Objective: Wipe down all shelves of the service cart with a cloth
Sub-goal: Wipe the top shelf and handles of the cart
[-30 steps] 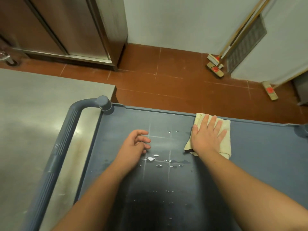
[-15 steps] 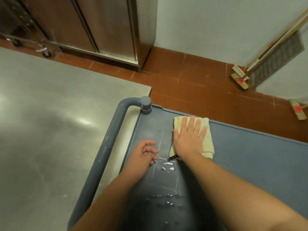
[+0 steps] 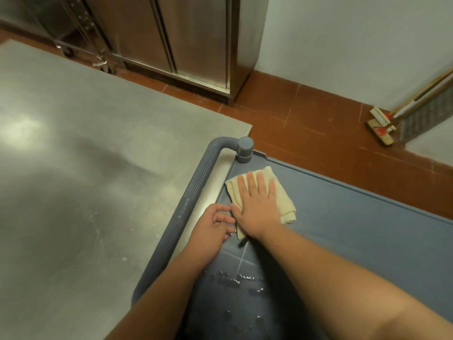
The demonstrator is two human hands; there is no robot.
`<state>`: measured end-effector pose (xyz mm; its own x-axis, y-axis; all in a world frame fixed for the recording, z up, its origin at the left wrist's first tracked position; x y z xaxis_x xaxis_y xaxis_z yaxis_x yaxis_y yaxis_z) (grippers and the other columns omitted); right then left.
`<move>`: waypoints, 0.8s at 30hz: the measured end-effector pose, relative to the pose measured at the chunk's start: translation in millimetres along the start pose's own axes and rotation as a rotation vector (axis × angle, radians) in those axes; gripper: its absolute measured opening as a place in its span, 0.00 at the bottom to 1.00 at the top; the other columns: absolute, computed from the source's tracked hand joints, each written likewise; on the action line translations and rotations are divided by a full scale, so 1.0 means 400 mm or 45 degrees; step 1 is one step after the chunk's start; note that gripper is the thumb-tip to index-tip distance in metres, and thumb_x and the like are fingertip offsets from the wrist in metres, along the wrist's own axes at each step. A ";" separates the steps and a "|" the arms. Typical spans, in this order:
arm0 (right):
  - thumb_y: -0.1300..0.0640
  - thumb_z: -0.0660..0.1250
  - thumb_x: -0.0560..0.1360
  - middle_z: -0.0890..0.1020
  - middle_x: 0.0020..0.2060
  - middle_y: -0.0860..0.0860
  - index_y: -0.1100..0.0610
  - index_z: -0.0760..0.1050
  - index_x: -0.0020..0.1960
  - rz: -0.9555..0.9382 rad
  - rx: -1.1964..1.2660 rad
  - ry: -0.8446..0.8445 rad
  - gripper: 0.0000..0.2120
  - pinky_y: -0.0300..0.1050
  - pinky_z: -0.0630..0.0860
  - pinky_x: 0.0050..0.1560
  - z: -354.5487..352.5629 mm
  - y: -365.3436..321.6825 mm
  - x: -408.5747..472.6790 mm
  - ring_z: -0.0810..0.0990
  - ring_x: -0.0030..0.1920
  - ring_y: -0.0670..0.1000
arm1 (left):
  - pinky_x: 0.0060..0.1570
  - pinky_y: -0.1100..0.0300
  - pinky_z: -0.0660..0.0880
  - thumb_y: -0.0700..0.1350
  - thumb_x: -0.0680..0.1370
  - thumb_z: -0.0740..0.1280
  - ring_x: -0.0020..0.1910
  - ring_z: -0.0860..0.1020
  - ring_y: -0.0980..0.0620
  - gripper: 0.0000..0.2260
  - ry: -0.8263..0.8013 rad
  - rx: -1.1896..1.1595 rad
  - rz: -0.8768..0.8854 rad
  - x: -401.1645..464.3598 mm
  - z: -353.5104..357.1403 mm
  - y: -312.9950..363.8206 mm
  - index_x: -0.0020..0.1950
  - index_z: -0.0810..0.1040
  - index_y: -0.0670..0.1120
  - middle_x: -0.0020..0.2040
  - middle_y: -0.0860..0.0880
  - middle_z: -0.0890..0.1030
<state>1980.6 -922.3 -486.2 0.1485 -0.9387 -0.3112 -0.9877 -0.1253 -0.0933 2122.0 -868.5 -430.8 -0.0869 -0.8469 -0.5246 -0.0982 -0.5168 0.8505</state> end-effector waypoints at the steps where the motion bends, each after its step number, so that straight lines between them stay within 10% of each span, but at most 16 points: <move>1: 0.36 0.40 0.80 0.42 0.82 0.55 0.53 0.42 0.82 0.003 0.018 0.004 0.36 0.64 0.34 0.77 0.001 -0.001 -0.009 0.37 0.80 0.60 | 0.39 0.61 0.75 0.29 0.75 0.58 0.39 0.79 0.50 0.16 0.004 -0.001 -0.001 -0.006 -0.002 -0.001 0.55 0.74 0.47 0.45 0.44 0.80; 24: 0.50 0.64 0.76 0.59 0.80 0.57 0.60 0.58 0.80 0.489 0.190 0.172 0.36 0.61 0.53 0.77 0.063 0.292 -0.255 0.57 0.80 0.60 | 0.35 0.63 0.73 0.27 0.73 0.56 0.38 0.77 0.50 0.17 -0.138 0.146 0.091 -0.073 0.312 0.038 0.52 0.74 0.46 0.43 0.44 0.78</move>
<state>1851.3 -832.9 -489.3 -0.2458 -0.9430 -0.2243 -0.9507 0.2796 -0.1337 1999.4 -836.1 -407.6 -0.2037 -0.8591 -0.4695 -0.1997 -0.4330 0.8790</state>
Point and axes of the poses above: each hand's wrist, its own x-axis towards the middle knuckle, its own z-axis out of the palm, y = z × x, the point moved 4 cm from there along x, towards the middle knuckle
